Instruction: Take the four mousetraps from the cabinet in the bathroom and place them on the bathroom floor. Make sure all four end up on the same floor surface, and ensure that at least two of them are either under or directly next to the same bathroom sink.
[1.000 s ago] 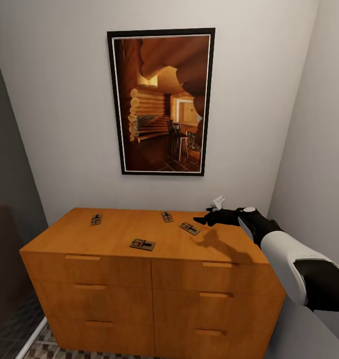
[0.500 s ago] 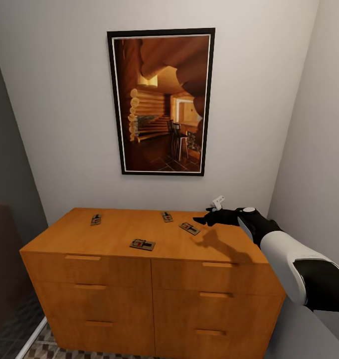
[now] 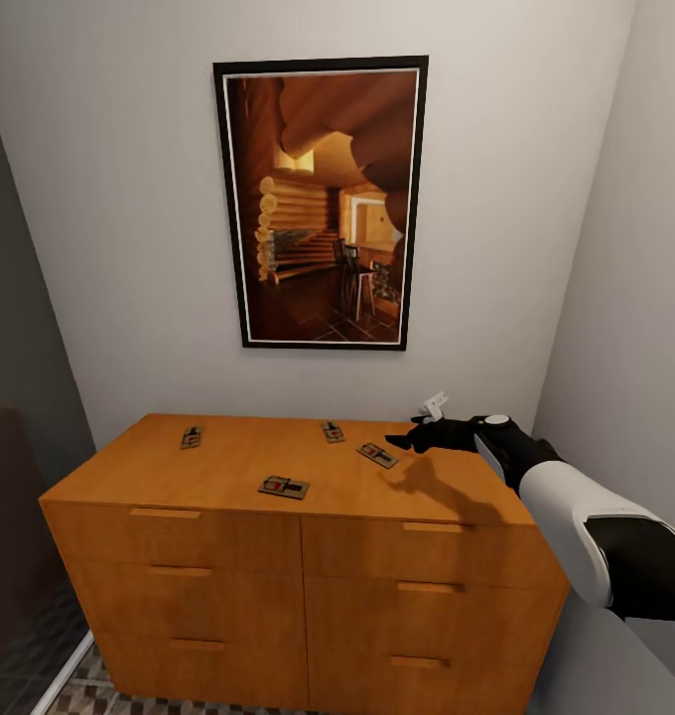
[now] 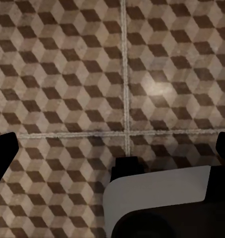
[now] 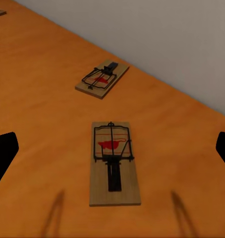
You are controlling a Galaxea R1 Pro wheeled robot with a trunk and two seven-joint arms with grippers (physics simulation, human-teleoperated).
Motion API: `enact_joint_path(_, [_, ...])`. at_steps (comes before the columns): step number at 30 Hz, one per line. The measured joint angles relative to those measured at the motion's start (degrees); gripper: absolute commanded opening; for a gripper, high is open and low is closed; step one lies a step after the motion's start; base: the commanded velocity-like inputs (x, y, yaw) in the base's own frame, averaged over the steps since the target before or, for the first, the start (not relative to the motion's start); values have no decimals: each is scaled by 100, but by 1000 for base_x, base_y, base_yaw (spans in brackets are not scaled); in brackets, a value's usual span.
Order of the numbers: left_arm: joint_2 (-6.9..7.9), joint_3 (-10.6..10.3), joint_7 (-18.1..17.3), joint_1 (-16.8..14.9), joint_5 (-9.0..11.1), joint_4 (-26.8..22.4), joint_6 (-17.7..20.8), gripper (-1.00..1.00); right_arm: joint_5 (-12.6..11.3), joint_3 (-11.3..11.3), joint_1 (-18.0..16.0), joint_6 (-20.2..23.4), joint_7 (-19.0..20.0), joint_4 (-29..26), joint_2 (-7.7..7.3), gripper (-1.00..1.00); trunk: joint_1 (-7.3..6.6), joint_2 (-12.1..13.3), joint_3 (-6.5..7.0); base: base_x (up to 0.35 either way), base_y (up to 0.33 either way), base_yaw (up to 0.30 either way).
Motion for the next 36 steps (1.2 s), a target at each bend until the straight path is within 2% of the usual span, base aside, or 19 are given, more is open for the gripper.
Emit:
enact_joint_path(17, [0,-7,2,2,2,4,0,100,2,1,-2,7,-20,126,5,100,0,0,0,0,0,0])
enact_joint_path(36, [0,-6,8,1,7,11,0,100,-3,1,0,2,-228,366,25,100,0,0,0,0,0,0])
